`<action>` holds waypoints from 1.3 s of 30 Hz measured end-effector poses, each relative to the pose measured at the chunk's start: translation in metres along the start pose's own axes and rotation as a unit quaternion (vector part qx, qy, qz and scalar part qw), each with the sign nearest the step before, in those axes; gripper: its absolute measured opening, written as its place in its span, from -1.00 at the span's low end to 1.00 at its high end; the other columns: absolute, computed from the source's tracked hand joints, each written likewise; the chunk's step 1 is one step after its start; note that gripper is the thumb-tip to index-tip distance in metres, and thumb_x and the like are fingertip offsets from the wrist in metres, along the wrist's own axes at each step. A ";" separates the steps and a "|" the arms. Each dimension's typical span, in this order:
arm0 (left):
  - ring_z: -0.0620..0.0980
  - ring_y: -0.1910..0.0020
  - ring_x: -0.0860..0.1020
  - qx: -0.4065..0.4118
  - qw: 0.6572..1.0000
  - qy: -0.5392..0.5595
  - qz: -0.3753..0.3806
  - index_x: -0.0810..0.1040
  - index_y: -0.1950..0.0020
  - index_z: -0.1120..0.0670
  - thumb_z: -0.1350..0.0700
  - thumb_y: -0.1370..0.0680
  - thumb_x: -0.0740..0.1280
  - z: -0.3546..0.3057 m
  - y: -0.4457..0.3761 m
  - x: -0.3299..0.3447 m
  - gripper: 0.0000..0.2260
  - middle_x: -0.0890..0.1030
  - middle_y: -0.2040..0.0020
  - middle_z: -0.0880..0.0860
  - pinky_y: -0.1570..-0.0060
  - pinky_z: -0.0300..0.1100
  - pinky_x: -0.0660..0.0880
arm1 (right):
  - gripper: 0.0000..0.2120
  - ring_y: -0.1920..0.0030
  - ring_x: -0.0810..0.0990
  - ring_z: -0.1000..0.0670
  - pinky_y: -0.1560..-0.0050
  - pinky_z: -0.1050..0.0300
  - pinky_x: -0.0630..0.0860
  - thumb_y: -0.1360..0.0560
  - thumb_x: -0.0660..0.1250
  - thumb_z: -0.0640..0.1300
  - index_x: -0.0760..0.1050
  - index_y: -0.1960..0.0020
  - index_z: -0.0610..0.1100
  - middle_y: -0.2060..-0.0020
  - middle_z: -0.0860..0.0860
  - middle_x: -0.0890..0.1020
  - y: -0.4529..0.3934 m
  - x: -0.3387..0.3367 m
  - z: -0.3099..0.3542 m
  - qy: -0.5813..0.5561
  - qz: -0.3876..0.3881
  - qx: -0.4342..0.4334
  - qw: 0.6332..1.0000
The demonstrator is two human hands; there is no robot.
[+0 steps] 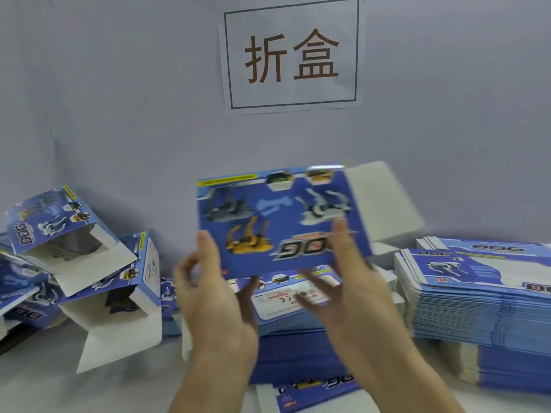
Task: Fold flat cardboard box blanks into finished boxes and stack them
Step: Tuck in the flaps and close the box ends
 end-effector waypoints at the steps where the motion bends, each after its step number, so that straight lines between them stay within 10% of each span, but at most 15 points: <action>1: -0.06 0.26 0.66 -0.031 0.998 -0.011 0.055 0.51 0.06 -0.01 -0.12 -0.41 0.46 0.011 0.005 0.011 -0.74 0.64 0.18 0.00 0.19 0.12 0.67 | -0.26 -0.07 0.68 0.04 0.00 -0.08 0.62 -0.10 0.42 0.38 0.51 -0.21 0.10 0.05 0.24 0.71 -0.003 -0.016 0.015 -0.032 -0.049 -0.075 0.995; 5: -0.03 0.01 0.65 0.038 0.951 -0.233 0.197 0.52 -0.06 -0.02 -0.14 -0.31 0.47 0.006 0.016 0.033 -0.60 0.67 0.01 -0.01 0.04 0.03 0.59 | -0.39 0.08 0.72 0.12 0.11 0.08 0.67 -0.29 0.35 0.36 0.43 -0.24 0.08 0.14 0.19 0.71 0.005 -0.068 0.064 0.050 -0.138 -0.255 0.956; 8: -0.13 -0.22 0.54 0.164 0.906 -0.323 0.218 0.48 -0.18 -0.23 -0.27 -0.36 0.42 -0.031 0.012 0.040 -0.57 0.57 -0.20 -0.10 -0.17 -0.06 0.48 | -0.32 0.06 0.72 0.07 0.16 0.22 0.65 -0.31 0.45 0.35 0.35 -0.36 0.23 0.13 0.15 0.72 0.002 -0.064 0.075 0.167 -0.034 -0.255 0.952; 11: -0.41 -0.18 0.51 0.103 0.879 -0.329 0.329 0.26 -0.34 -0.50 -0.48 -0.30 0.33 -0.026 0.024 0.056 -0.38 0.51 -0.26 -0.32 -0.11 -0.22 0.46 | -0.25 0.07 0.72 0.16 0.16 0.27 0.63 -0.34 0.48 0.29 0.18 -0.42 0.47 0.15 0.19 0.73 0.004 -0.039 0.065 0.216 0.087 -0.237 0.943; 16: -0.22 -0.11 0.64 0.101 0.853 -0.286 0.425 0.18 -0.46 -0.43 -0.16 -0.41 0.39 -0.014 0.048 0.071 -0.33 0.61 -0.18 -0.32 -0.02 -0.25 0.62 | -0.35 -0.01 0.74 -0.11 0.16 -0.03 0.69 -0.45 0.50 0.14 0.27 -0.41 0.44 -0.11 0.06 0.71 0.007 -0.018 0.059 0.170 0.162 -0.222 0.946; 21: -0.10 0.04 0.71 0.098 0.860 -0.283 0.414 0.36 -0.16 -0.52 -0.08 -0.42 0.38 -0.005 0.049 0.068 -0.56 0.68 0.05 -0.17 0.18 -0.25 0.63 | -0.34 -0.30 0.59 -0.08 -0.23 -0.22 0.57 -0.38 0.29 0.30 0.11 -0.40 0.58 -0.36 0.16 0.54 -0.004 -0.026 0.039 0.232 0.120 -0.186 0.947; 26: 0.02 0.18 0.72 0.069 0.884 -0.276 0.372 0.41 -0.04 -0.23 -0.25 -0.36 0.37 0.006 0.047 0.066 -0.68 0.65 0.19 0.08 0.32 -0.11 0.64 | -0.62 -0.13 0.69 -0.10 0.04 -0.08 0.68 -0.58 0.25 0.19 0.35 -0.38 0.39 -0.15 0.08 0.68 -0.004 -0.020 0.031 0.116 0.116 -0.197 0.967; 29: 0.19 0.21 0.62 0.070 0.910 -0.251 0.323 0.43 0.02 -0.11 -0.40 -0.49 0.26 0.004 0.047 0.061 -0.63 0.53 0.19 0.28 0.20 0.27 0.59 | -0.57 -0.14 0.64 -0.27 -0.11 -0.38 0.57 -0.48 0.12 0.44 0.49 -0.26 0.37 -0.13 -0.15 0.65 -0.001 -0.023 0.035 0.129 0.082 -0.218 0.964; 31: 0.15 0.31 0.49 0.074 0.916 -0.262 0.293 0.43 0.07 -0.07 -0.38 -0.50 0.16 0.004 0.044 0.057 -0.61 0.43 0.30 0.22 0.27 0.18 0.54 | -0.57 0.07 0.65 -0.37 0.06 -0.48 0.56 -0.49 0.07 0.40 0.61 -0.08 0.23 0.10 -0.35 0.61 -0.002 -0.025 0.036 0.137 0.063 -0.221 0.964; 34: -0.13 0.48 0.35 0.080 0.916 -0.280 0.277 0.42 0.20 -0.02 -0.12 -0.64 0.14 0.005 0.036 0.053 -0.71 0.38 0.47 -0.07 0.49 -0.29 0.35 | -0.69 0.30 0.64 -0.20 0.25 -0.29 0.55 -0.49 0.11 0.15 0.57 0.19 0.07 0.30 -0.26 0.60 -0.008 -0.029 0.032 0.168 0.037 -0.215 0.961; 39: -0.06 0.46 0.39 0.016 0.929 -0.233 0.287 0.46 -0.03 -0.32 0.08 -0.53 0.16 0.009 0.030 0.048 -0.73 0.35 0.43 -0.01 0.50 -0.16 0.35 | -0.60 0.45 0.42 -0.08 0.36 0.05 0.42 -0.41 0.11 0.07 0.41 -0.18 0.40 0.52 0.00 0.36 -0.014 -0.032 0.018 0.111 0.050 -0.172 0.977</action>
Point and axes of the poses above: each hand's wrist, its own y-axis away from the middle knuckle, its own x-axis out of the palm, z = x × y, the point moved 9 cm from there along -y, towards the middle knuckle
